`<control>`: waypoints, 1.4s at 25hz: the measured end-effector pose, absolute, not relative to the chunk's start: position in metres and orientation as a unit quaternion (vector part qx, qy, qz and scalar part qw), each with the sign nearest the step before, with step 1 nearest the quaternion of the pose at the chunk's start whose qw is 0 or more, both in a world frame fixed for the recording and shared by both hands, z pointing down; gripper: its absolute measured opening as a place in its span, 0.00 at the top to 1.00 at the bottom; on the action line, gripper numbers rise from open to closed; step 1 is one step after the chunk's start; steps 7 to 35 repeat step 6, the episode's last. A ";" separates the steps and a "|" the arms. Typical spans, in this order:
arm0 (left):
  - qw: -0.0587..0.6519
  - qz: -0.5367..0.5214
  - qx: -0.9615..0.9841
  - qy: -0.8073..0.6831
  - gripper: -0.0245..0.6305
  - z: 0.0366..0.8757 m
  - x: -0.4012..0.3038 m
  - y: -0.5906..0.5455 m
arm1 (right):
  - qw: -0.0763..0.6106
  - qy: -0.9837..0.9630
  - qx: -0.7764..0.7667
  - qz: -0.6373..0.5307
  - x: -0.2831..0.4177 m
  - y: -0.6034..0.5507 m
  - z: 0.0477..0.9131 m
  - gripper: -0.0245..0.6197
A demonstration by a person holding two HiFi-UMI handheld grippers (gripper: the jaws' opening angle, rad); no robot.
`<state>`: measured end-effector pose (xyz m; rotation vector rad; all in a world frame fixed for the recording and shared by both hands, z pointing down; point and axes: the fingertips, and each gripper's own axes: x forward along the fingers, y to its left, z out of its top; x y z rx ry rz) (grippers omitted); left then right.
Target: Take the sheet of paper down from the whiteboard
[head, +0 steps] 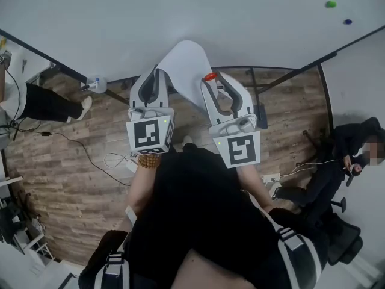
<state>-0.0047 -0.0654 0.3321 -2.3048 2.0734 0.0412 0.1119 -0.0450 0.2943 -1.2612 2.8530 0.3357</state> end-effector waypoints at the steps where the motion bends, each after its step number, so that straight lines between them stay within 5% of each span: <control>1: 0.021 0.013 -0.743 0.668 0.95 0.332 -0.004 -0.065 | 0.002 0.909 -0.402 0.107 0.112 -0.045 0.295 0.78; 35: 0.023 0.017 -0.744 0.668 0.95 0.329 -0.003 -0.068 | -0.002 0.909 -0.404 0.104 0.114 -0.050 0.297 0.78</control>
